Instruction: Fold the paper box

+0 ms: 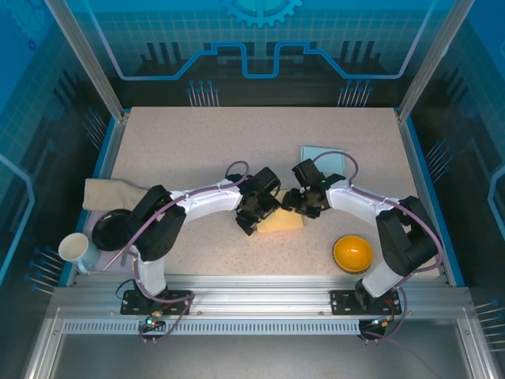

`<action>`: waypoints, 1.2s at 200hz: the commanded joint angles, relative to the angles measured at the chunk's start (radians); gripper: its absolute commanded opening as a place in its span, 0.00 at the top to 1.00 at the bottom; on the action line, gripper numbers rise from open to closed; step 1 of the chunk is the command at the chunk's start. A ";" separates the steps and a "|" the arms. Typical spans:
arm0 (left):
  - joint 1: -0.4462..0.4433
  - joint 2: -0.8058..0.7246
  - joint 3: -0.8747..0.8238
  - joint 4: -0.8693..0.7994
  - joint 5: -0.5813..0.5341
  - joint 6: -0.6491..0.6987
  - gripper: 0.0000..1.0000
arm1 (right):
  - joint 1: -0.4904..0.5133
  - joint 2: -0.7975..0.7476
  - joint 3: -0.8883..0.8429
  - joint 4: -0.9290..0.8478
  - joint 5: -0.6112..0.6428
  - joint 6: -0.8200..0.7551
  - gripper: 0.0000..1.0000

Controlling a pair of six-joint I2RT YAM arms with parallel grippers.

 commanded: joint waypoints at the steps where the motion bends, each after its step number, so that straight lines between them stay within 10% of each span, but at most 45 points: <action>1: 0.003 -0.017 -0.025 -0.006 -0.018 0.014 0.09 | -0.004 -0.071 -0.001 -0.007 -0.039 -0.004 0.41; 240: 0.011 -0.027 -0.043 -0.018 -0.038 0.013 0.10 | -0.006 -0.140 -0.171 0.025 0.021 -0.056 0.72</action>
